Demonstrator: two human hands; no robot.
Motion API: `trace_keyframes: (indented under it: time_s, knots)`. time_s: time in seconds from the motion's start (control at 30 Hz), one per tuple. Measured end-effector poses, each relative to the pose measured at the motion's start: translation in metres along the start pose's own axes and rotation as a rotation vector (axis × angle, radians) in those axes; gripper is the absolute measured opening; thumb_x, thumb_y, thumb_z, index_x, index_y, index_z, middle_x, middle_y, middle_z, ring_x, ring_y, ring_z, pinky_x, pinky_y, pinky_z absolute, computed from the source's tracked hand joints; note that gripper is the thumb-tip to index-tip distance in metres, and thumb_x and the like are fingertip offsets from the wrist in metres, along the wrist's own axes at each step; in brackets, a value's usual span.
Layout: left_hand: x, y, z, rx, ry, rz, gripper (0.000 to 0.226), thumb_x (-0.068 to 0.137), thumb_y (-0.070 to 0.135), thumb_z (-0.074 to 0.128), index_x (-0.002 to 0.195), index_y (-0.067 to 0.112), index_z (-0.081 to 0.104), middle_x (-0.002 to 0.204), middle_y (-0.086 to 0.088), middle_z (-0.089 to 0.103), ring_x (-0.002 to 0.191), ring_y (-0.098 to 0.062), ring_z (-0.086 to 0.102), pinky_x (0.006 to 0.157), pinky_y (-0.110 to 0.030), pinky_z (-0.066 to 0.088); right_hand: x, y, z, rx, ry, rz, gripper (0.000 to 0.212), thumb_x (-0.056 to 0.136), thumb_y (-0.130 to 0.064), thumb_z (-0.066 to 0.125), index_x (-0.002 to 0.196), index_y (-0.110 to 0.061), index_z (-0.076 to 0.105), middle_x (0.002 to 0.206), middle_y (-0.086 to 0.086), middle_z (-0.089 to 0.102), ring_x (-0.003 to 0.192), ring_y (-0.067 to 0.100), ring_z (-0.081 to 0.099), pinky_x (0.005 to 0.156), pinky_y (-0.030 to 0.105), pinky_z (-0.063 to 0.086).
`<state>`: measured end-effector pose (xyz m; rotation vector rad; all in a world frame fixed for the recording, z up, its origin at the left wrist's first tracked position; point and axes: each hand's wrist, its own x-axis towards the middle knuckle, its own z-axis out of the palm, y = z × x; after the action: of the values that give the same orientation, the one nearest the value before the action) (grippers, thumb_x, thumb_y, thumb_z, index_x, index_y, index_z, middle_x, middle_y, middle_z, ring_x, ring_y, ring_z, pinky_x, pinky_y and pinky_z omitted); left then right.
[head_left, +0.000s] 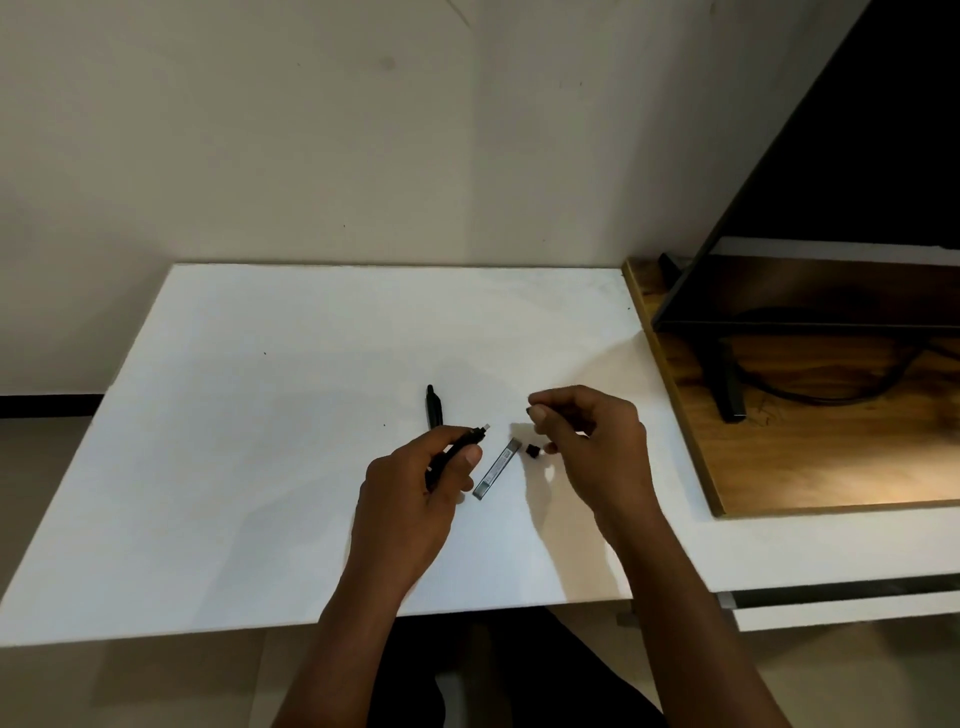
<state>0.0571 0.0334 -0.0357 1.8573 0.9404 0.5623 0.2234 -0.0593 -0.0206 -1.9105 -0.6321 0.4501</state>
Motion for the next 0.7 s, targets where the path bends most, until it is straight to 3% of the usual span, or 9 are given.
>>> trace_keyframes:
  time_s: [0.07,0.17,0.57,0.7]
  knots:
    - [0.0007,0.0002,0.0006,0.013,0.002,0.009,0.011,0.092,0.050,0.060,0.096,0.060,0.062,0.070,0.022,0.073,0.067,0.001,0.071,0.069,-0.039,0.061,-0.0013,-0.0066,0.0016,0.307,-0.151,0.090,0.014,0.090,-0.007,0.071,0.100,-0.014,0.078,0.087,0.002,0.079,0.082,0.018,0.075,0.070,0.023,0.059]
    - [0.0008,0.0010,0.0009,0.023,0.010,0.022,0.009,0.091,0.055,0.057,0.097,0.059,0.062,0.070,0.022,0.072,0.066,0.002,0.070,0.067,-0.037,0.061,-0.0045,-0.0087,0.0041,0.365,-0.319,0.069,0.014,0.090,-0.004,0.070,0.101,-0.010,0.077,0.089,0.011,0.079,0.084,0.022,0.076,0.072,0.025,0.059]
    - [0.0007,0.0010,0.0006,0.038,0.018,0.009,0.012,0.089,0.057,0.055,0.098,0.056,0.063,0.067,0.020,0.072,0.065,0.004,0.069,0.063,-0.036,0.062,-0.0054,-0.0092,0.0083,0.413,-0.311,0.066,0.013,0.093,-0.005,0.067,0.103,-0.008,0.076,0.090,0.011,0.079,0.085,0.025,0.076,0.073,0.027,0.058]
    - [0.0006,0.0004,0.0004,0.037,0.011,-0.002,0.020,0.091,0.052,0.058,0.105,0.045,0.070,0.068,0.018,0.073,0.064,0.002,0.070,0.064,-0.037,0.061,-0.0064,-0.0103,0.0091,0.409,-0.331,0.057,0.014,0.093,-0.005,0.067,0.102,-0.009,0.077,0.089,0.010,0.079,0.084,0.024,0.076,0.073,0.025,0.058]
